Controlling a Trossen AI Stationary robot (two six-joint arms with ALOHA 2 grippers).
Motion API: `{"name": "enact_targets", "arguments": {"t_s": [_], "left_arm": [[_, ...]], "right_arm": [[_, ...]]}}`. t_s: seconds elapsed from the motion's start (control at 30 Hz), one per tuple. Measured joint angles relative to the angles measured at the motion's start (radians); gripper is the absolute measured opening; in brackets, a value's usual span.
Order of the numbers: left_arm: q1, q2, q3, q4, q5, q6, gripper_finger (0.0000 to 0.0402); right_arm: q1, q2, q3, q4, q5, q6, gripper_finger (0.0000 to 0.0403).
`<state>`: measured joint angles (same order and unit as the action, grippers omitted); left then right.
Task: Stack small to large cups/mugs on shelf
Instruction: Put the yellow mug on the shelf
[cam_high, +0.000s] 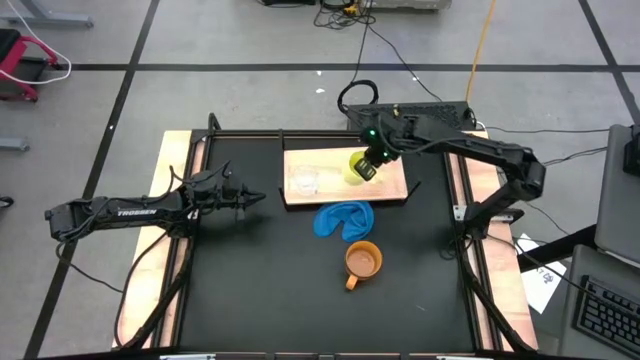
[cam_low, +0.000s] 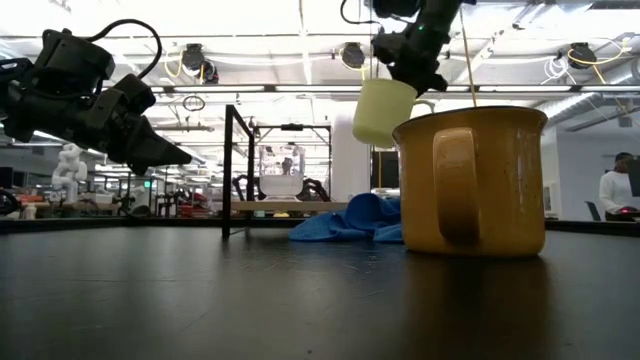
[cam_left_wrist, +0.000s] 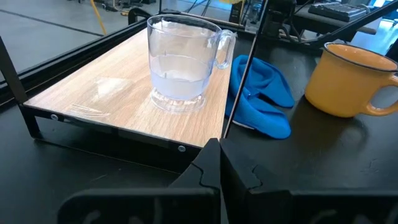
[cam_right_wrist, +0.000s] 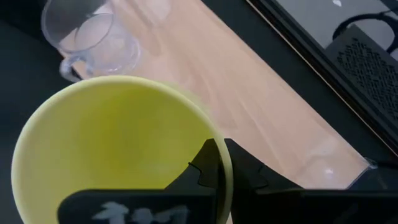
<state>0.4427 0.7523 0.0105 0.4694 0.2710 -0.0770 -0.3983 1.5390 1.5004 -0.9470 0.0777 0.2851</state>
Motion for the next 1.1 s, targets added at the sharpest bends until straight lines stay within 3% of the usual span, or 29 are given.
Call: {"name": "enact_targets", "arguments": {"t_s": [0.67, 1.1], "left_arm": [[0.0, 0.0, 0.0, -0.002, -0.01, 0.009, 0.0001], [0.0, 0.0, 0.0, -0.002, -0.009, 0.02, 0.0001]], "right_arm": [[-0.028, 0.286, 0.261, -0.206, -0.004, 0.126, 0.0], [-0.013, 0.293, 0.274, -0.209, -0.029, 0.169, 0.0]]}}
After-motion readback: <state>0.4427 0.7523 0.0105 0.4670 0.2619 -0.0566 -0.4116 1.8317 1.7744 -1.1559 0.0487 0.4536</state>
